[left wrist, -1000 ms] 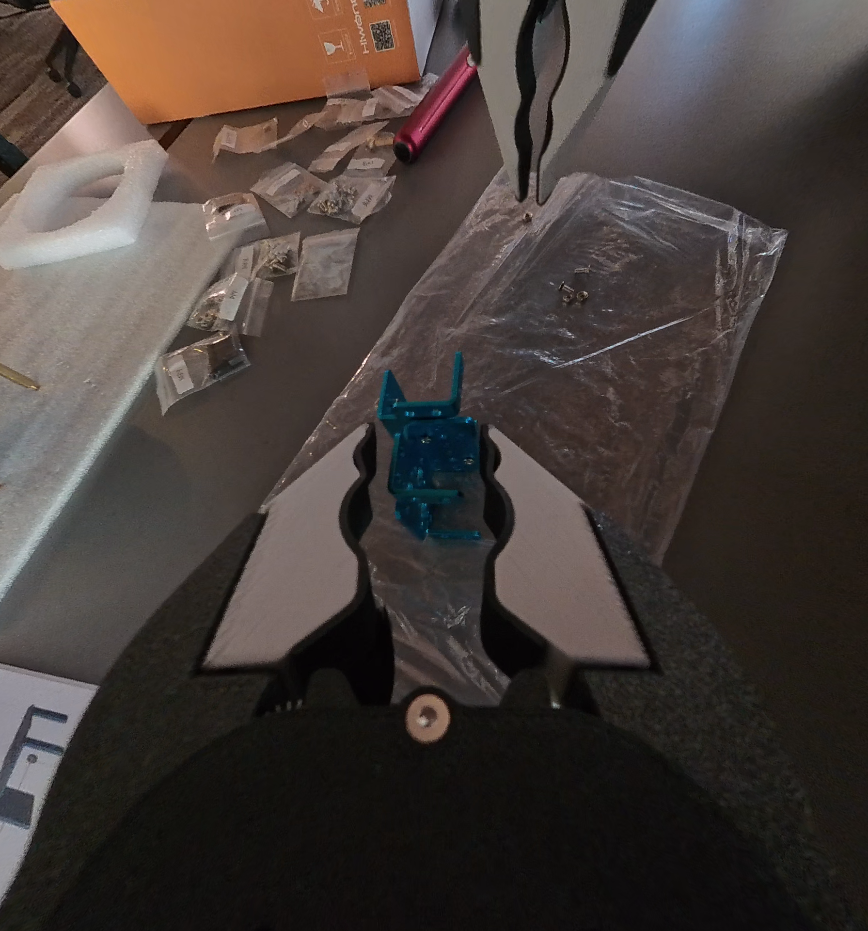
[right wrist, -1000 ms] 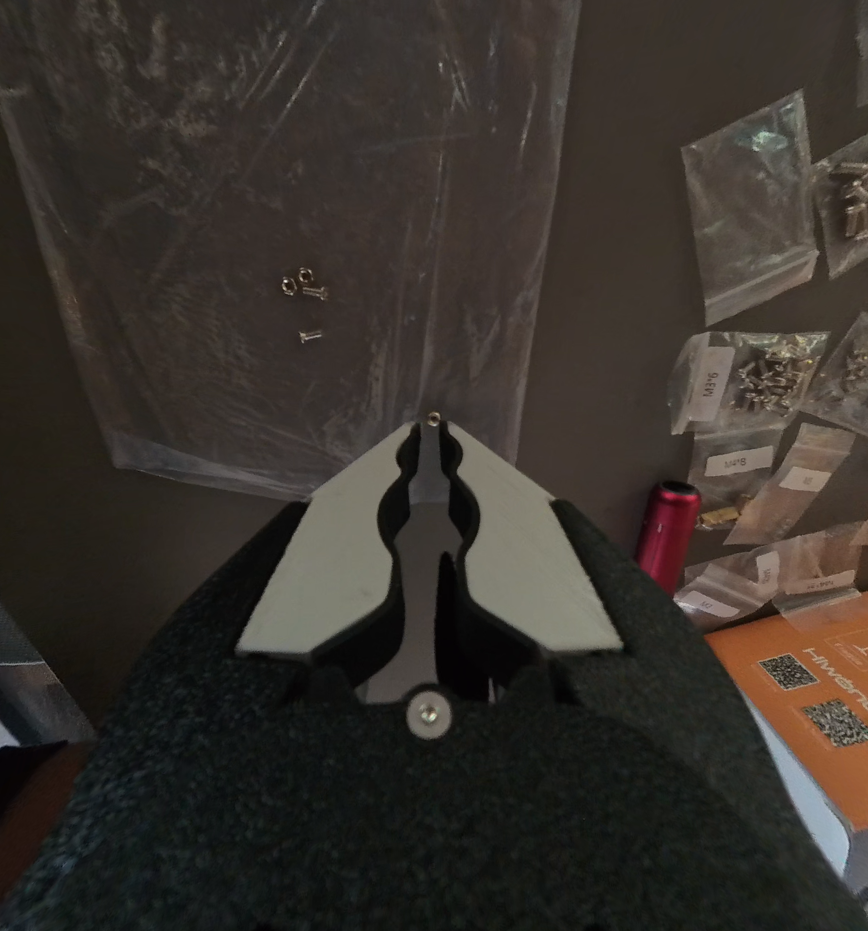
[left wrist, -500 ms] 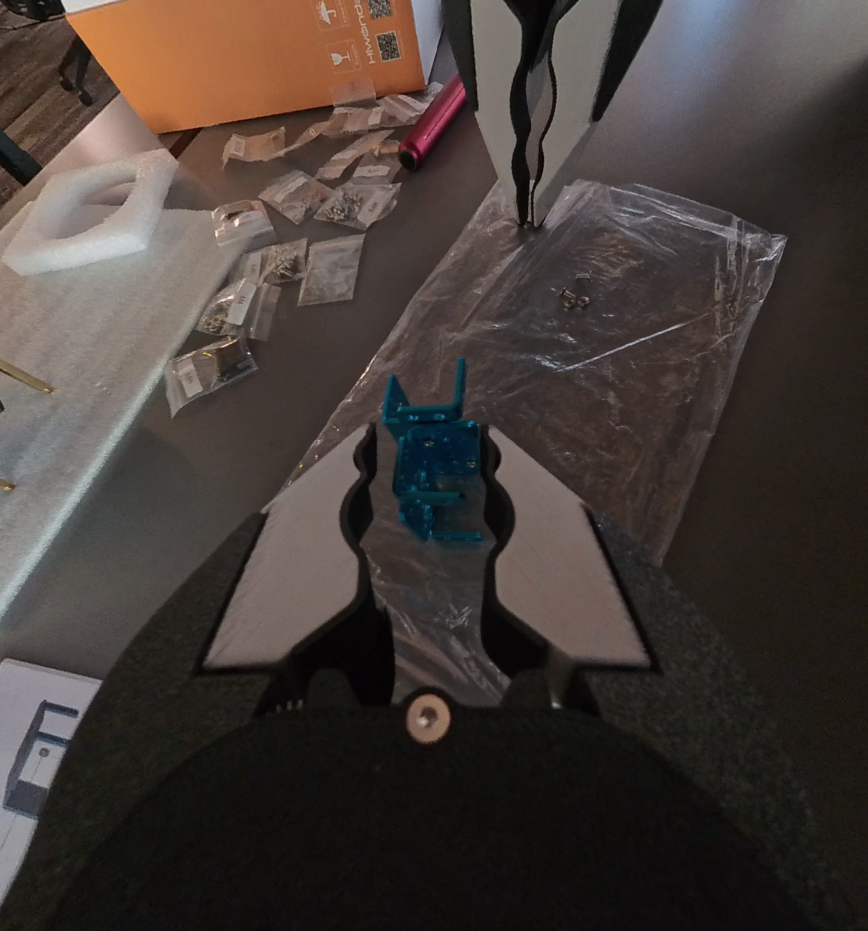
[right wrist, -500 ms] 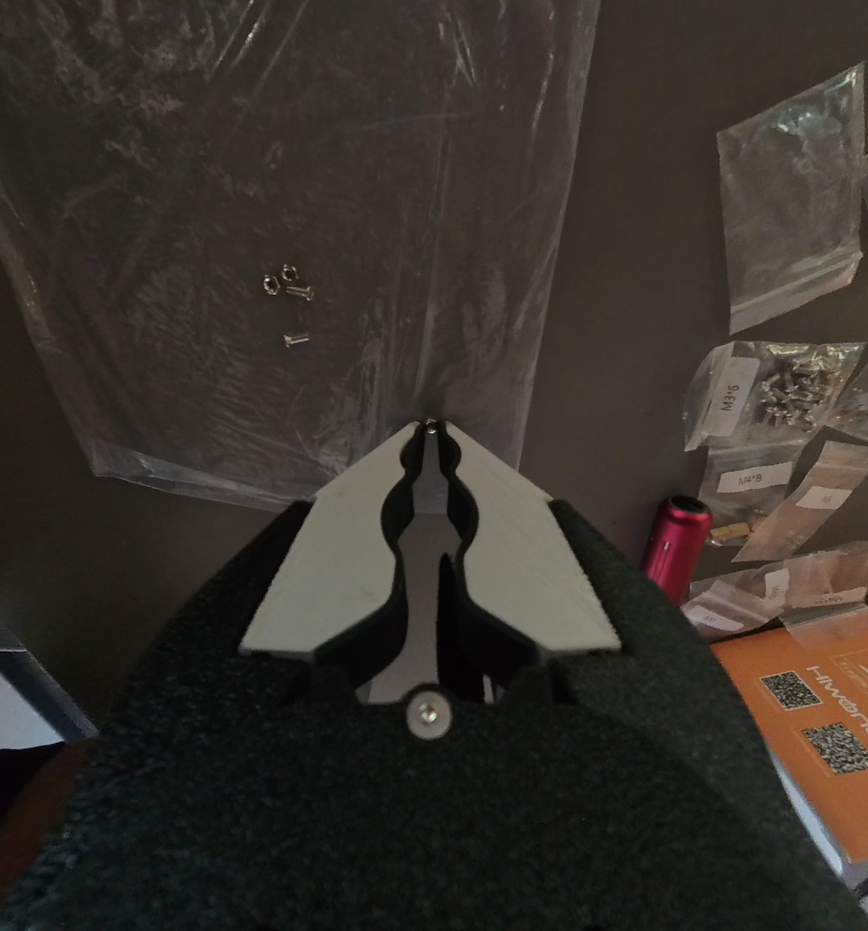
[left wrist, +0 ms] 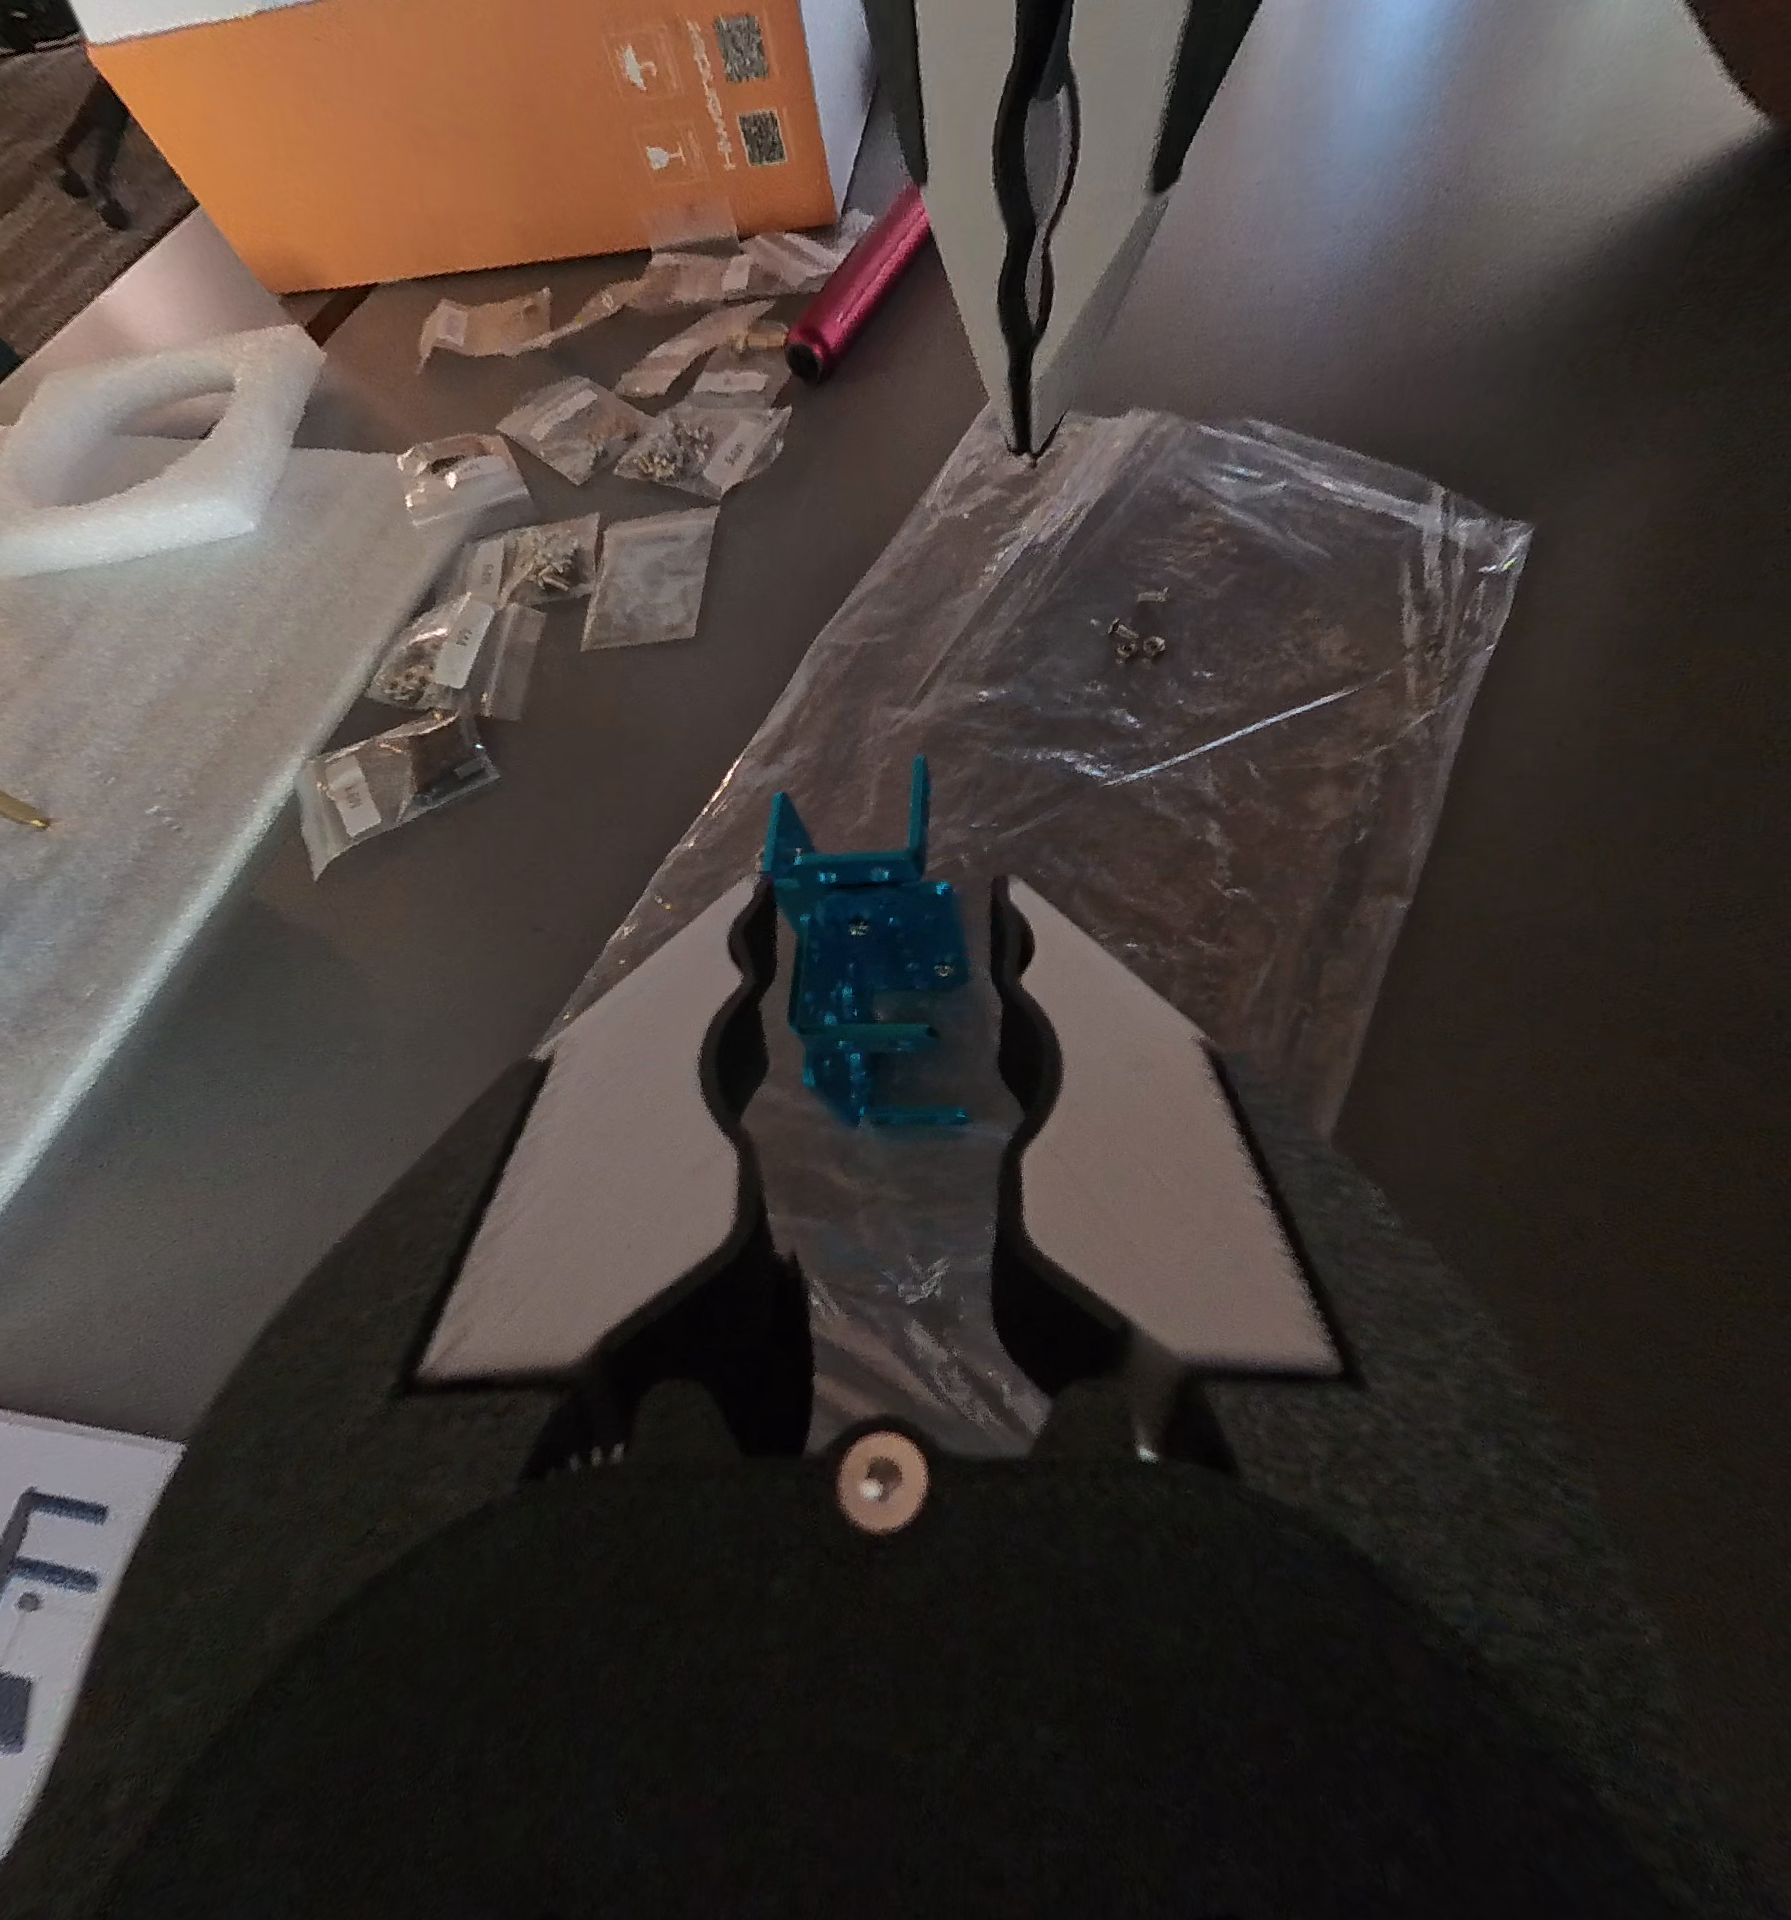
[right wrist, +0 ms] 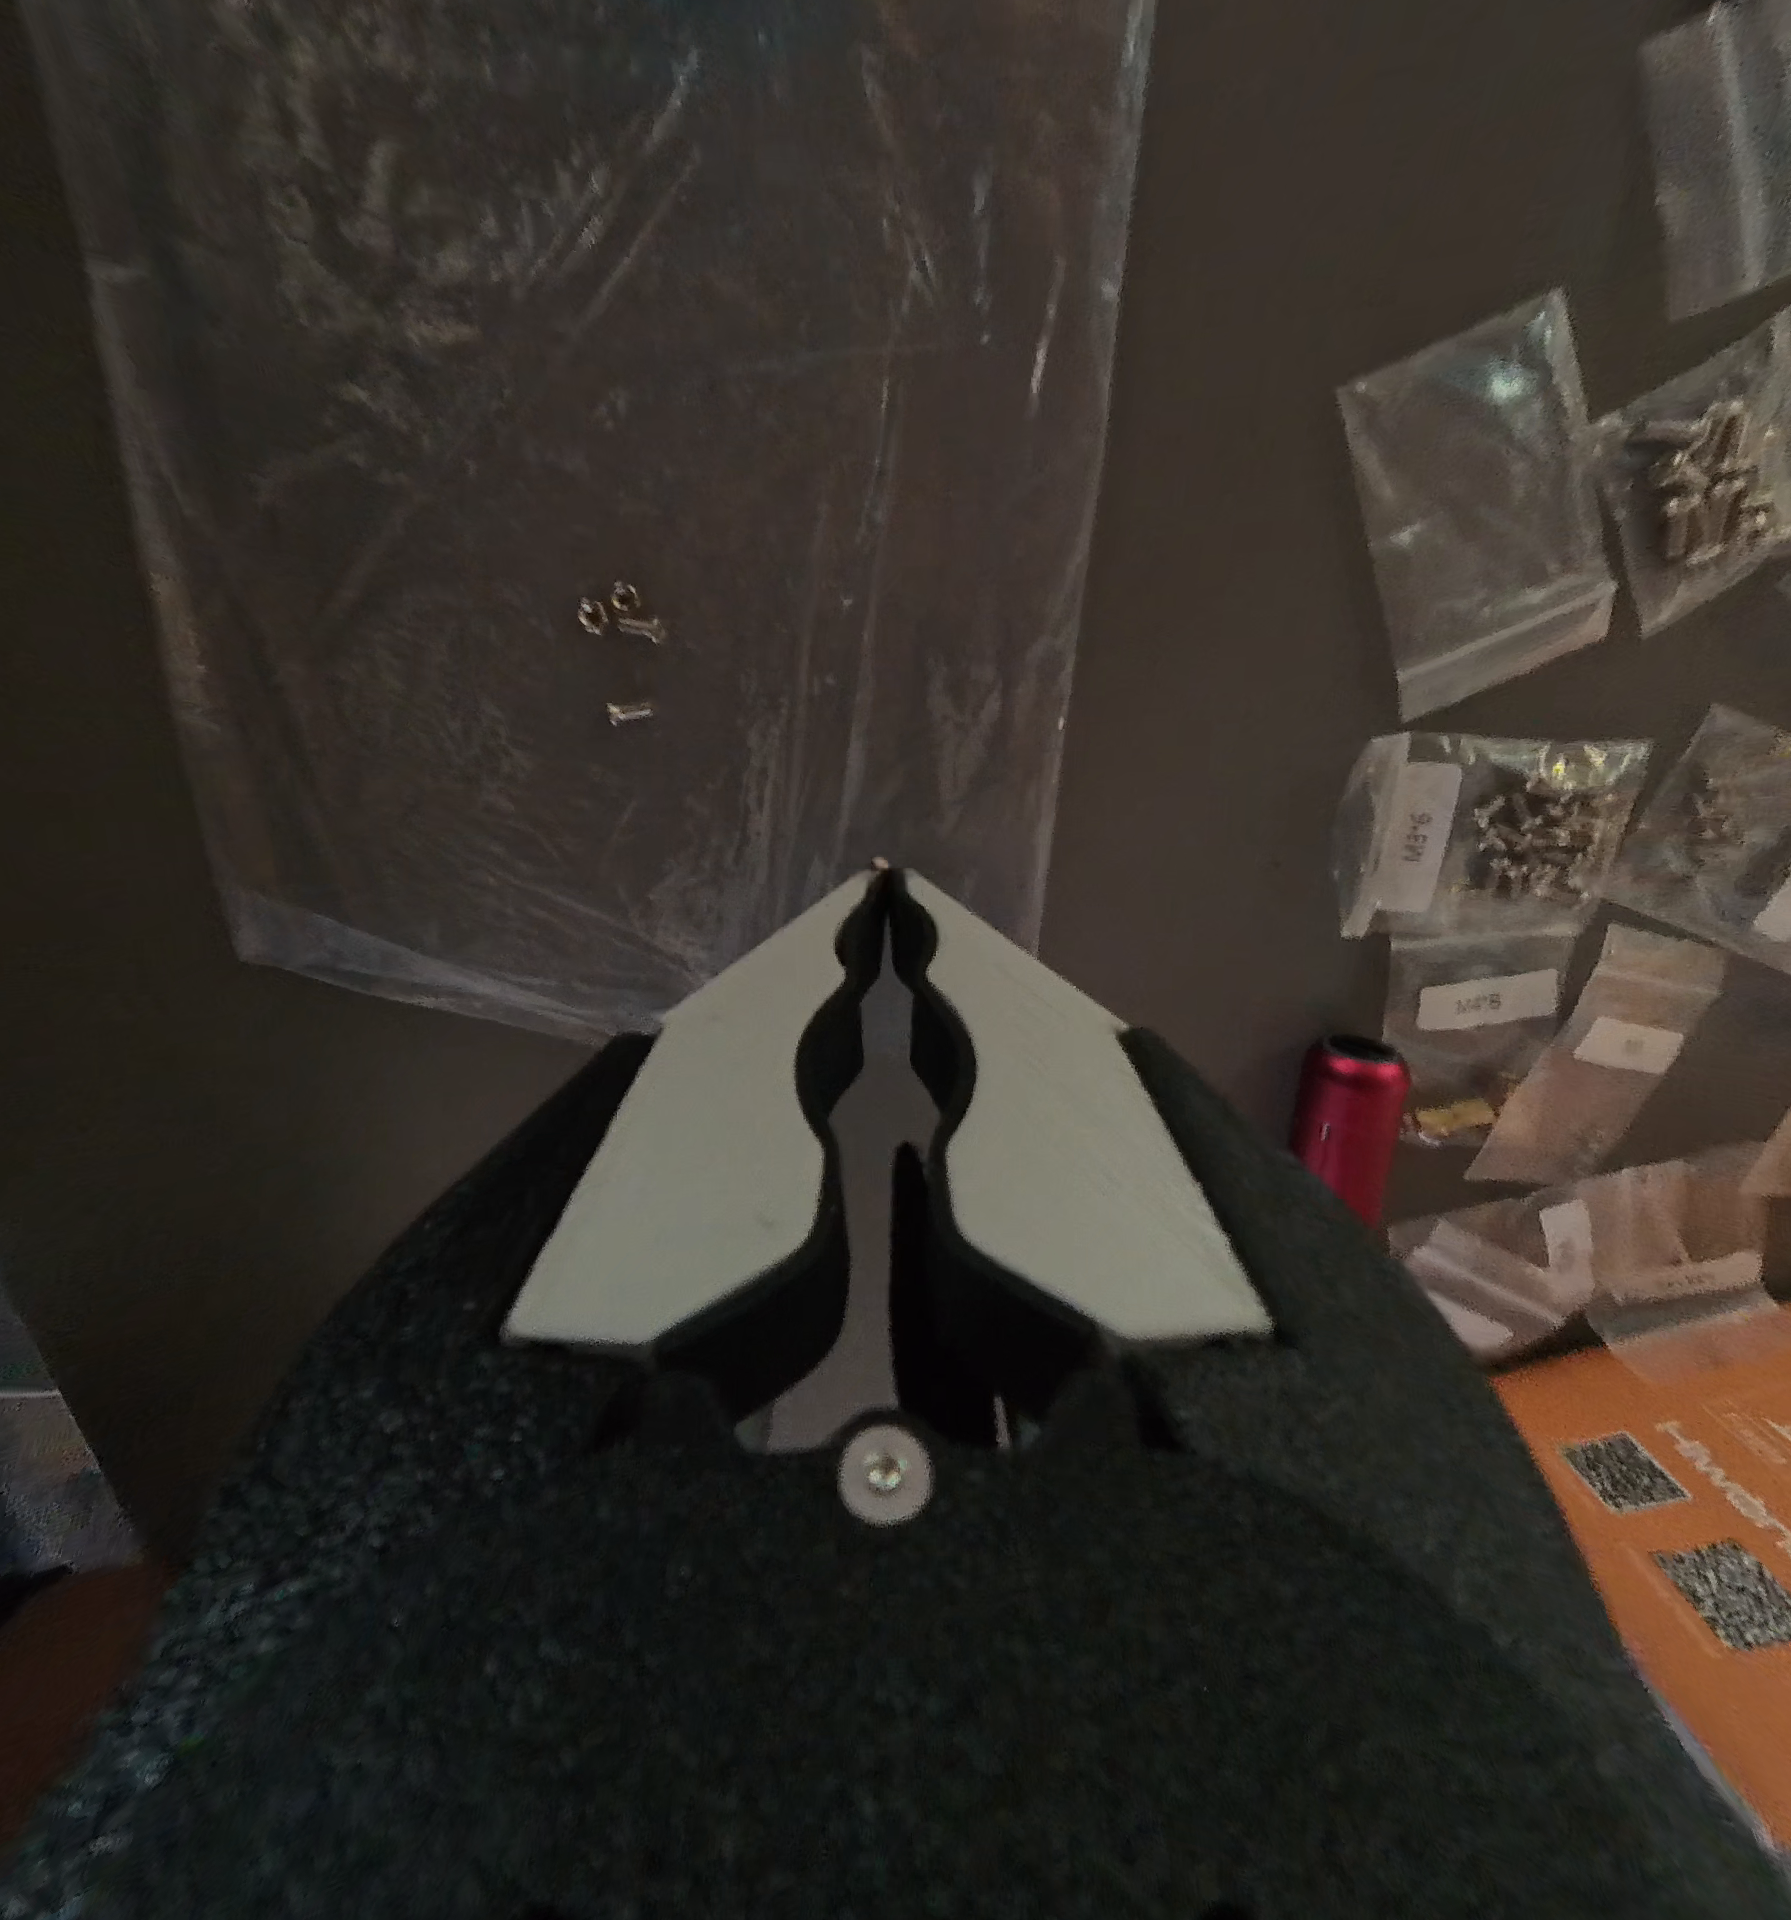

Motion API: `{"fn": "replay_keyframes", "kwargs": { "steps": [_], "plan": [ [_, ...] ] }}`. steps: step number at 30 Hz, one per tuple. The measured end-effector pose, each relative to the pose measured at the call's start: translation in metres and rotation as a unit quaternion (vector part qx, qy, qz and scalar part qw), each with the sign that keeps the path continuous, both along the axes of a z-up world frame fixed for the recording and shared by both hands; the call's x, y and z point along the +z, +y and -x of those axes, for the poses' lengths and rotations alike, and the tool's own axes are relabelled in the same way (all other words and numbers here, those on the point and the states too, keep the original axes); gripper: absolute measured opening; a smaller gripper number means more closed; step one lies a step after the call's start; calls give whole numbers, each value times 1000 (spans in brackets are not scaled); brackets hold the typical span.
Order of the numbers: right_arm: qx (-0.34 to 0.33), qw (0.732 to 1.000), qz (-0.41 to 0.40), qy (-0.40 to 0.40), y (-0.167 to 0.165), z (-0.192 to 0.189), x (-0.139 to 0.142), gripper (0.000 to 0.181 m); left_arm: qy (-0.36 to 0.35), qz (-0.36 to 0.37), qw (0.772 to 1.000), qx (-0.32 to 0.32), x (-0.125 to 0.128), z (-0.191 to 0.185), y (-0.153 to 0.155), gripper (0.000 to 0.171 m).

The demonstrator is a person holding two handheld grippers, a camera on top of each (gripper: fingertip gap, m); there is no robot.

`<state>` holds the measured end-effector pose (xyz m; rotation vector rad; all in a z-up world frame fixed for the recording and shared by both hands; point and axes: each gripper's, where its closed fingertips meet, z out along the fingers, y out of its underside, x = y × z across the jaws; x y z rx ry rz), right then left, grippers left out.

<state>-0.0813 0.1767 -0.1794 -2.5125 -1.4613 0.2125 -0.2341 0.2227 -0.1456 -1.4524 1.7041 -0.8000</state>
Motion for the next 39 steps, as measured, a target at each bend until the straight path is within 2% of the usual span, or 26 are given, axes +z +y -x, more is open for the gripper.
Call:
{"fn": "replay_keyframes", "kwargs": {
  "steps": [2, 10, 18, 27, 33, 39],
  "plan": [
    [-1, 1000, 0, 25, 2, 3, 3, 0, -6, 10, 1000, -5, 3, 1, -1, 41],
    [-7, 1000, 14, -14, 1, -9, -14, 0, -13, 19, 1000, -1, 7, 2, 3, 41],
    [-10, 1000, 4, -17, 2, -9, -10, 3, -9, 16, 1000, -1, 4, 1, 3, 41],
    [-26, 999, 15, -43, 4, -12, -17, 6, -4, 17, 1000, -2, 2, 1, 3, 41],
    [-14, 998, 16, -56, 3, -10, -17, 0, -5, 15, 1000, -4, 2, 2, 2, 41],
    [-13, 999, 15, -49, 1, -9, -13, 7, -4, 15, 1000, -4, 2, 2, 2, 41]
  ]
}}
